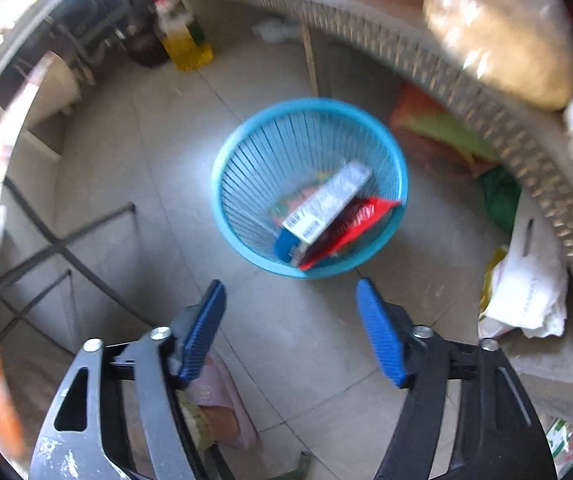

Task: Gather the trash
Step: 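Move both tools back toward the table, then grasp the red can with the right tool while the left tool approaches the green bottle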

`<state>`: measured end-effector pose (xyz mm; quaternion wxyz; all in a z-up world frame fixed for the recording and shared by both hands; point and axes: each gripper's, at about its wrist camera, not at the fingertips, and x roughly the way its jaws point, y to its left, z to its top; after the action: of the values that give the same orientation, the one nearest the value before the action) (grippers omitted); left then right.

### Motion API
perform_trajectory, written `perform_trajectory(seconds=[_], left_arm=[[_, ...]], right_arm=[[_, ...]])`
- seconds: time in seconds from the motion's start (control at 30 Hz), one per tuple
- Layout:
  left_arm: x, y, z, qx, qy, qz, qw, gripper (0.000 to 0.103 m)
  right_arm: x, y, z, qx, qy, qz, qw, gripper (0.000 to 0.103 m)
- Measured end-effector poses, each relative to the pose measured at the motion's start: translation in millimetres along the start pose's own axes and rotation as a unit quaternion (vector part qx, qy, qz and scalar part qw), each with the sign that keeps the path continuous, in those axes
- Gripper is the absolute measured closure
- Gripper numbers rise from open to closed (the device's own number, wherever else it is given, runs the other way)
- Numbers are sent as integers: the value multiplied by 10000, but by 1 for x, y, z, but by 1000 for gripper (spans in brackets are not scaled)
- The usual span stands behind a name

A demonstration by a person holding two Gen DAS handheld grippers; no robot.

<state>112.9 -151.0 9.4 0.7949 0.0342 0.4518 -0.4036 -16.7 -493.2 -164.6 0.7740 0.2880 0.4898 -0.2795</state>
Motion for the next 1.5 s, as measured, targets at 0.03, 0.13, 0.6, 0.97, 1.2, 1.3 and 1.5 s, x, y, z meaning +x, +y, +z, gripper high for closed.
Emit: perform_trajectory(seconds=[0.03,0.13,0.6,0.97,1.2,1.3,1.5], left_arm=[[-4,0,-2,-10,-52,11,10000,25],[-16,1,-8,-59,-205,54,9998,21],[-82,25,-54,-307,-810,514,9949,8],[-144,89,-99,-1170,-1522,1256,9733,7],[-174,136,-109,-1810,-1905,1732,9492,7],[-174,149,-112,-1938,-1880,1830,9453,7],[-171,166,-115,-2069,-1807,1883,9429,7]], right_arm=[[-16,4,-2,-52,-193,60,9998,27],[-61,18,-5,-301,-742,245,9965,18],[-184,116,-15,-1420,-2355,349,9608,8],[-160,204,-69,-2875,-2316,421,9284,8],[-170,229,-83,-3316,-2300,955,9100,8],[-172,237,-87,-3376,-2249,1279,9050,8],[-180,260,-89,-3580,-1913,2246,8859,8]])
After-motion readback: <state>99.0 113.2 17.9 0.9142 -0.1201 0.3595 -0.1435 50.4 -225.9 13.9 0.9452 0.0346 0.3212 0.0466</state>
